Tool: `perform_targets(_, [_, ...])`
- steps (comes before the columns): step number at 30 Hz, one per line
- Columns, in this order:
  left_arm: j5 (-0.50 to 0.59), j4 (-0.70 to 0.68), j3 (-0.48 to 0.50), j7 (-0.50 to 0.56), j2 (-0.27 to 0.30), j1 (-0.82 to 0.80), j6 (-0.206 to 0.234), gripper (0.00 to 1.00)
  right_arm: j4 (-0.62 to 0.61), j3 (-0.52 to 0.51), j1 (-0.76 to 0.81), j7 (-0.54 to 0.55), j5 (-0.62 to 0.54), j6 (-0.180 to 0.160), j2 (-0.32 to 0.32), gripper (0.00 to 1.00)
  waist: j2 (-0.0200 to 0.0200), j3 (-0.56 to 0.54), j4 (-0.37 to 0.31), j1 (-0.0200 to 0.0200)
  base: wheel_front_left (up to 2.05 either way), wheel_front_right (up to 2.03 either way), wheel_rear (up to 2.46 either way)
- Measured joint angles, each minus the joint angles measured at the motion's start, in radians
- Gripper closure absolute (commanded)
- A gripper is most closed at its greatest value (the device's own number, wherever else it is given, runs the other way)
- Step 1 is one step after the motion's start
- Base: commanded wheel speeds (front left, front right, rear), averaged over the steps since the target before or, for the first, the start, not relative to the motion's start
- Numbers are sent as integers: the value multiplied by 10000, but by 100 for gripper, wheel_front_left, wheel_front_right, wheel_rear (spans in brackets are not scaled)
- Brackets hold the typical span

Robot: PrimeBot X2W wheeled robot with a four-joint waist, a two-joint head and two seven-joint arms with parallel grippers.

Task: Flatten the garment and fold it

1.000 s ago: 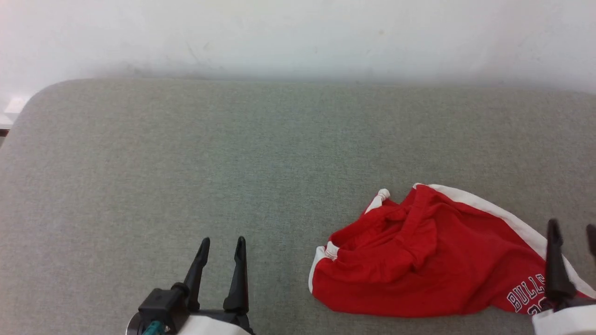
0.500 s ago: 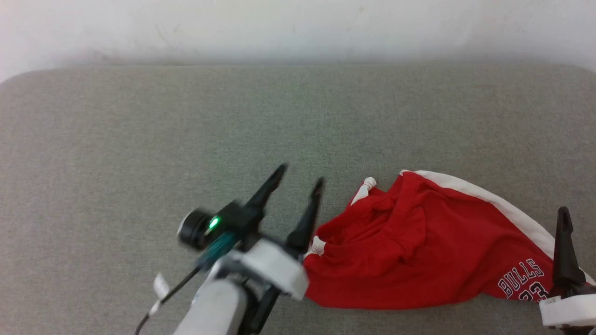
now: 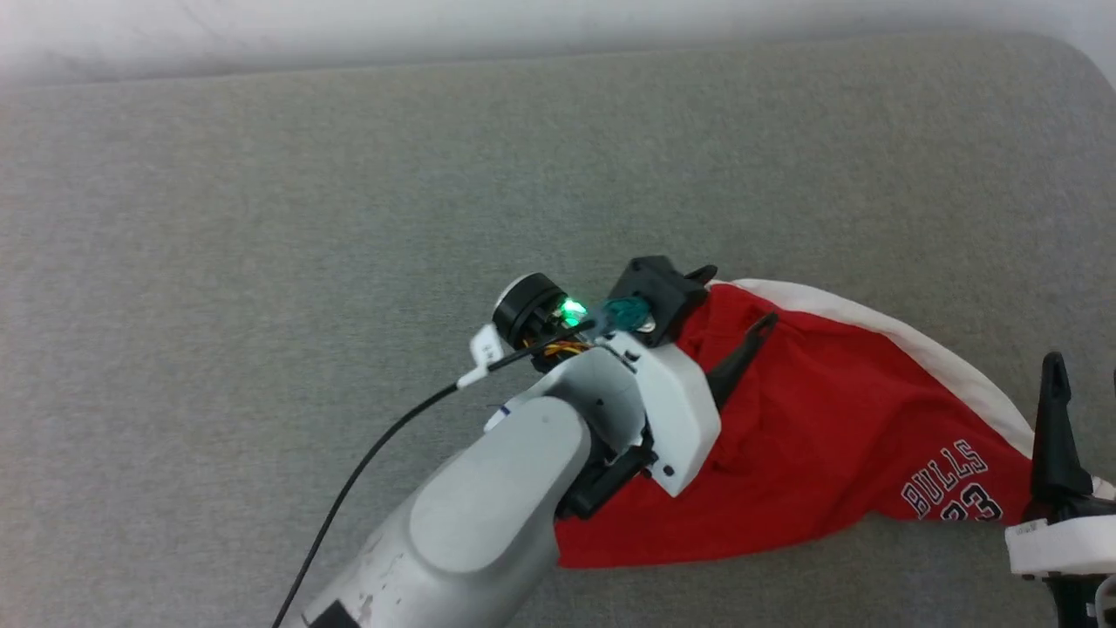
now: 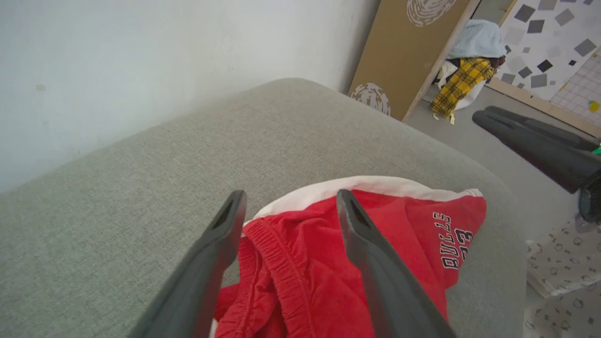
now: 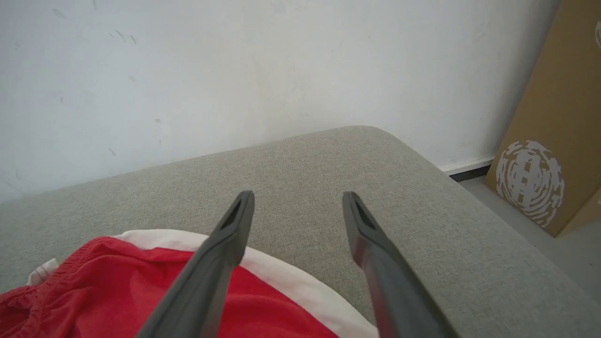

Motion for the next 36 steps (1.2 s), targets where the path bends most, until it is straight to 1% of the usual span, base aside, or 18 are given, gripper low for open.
perform_targets(2, [-282,422,-370,161,-4,-321,192,0,65,19,-90,-48,17,0,-2,0,0,161,-151,0,0,0,0])
perform_targets(6, [-679,1235,-953,451,-6,-908,754,0,236,44,-181,-94,46,0,-2,0,0,488,-408,0,0,0,0])
perform_targets(13, [-1112,2445,-1645,867,-6,-1628,1684,0,474,268,-505,-232,130,0,-2,0,0,912,-821,0,0,0,0])
perform_targets(14, [-1112,2445,-1645,867,-6,-1628,1684,0,474,268,-505,-232,130,0,-2,0,0,912,-821,0,0,0,0])
perform_targets(15, [-1220,2594,-1733,951,-2,-1689,1793,0,518,291,-517,-245,130,0,0,0,0,952,-877,0,0,0,0])
perform_targets(16, [-1300,2717,-1812,1005,2,-1728,1848,63,560,297,-517,-255,130,0,0,0,0,984,-926,0,0,0,0])
perform_targets(17, [-1409,2876,-1933,965,-6,-1744,1992,100,621,293,-517,-276,130,0,-2,0,0,1027,-1009,0,0,0,0])
perform_targets(20, [-1532,2999,-2033,838,-2,-1830,2033,100,667,286,-517,-322,130,0,-2,0,0,1024,-1056,0,0,0,0])
perform_targets(22, [-1737,3012,-2054,575,-12,-1880,2102,100,713,253,-516,-330,128,0,-2,0,0,970,-1056,-1,0,0,0])
perform_targets(26, [-2220,3007,-1988,-65,-8,-1879,2414,100,752,217,-508,-324,115,0,-2,0,0,782,-955,-1,0,0,0])
perform_targets(31, [-2819,3009,-1429,-677,29,-1857,2627,100,639,217,-474,-242,19,0,-2,0,0,486,-709,-2,0,0,0])
perform_targets(33, [-3085,2849,-1032,-888,253,-1755,2721,100,585,196,-436,-197,6,0,-2,0,0,349,-603,-3,0,0,0])
perform_targets(36, [-3438,2288,-403,-1195,940,-1247,3051,100,491,104,-372,-73,-46,0,-2,0,0,173,-432,-2,0,0,0])
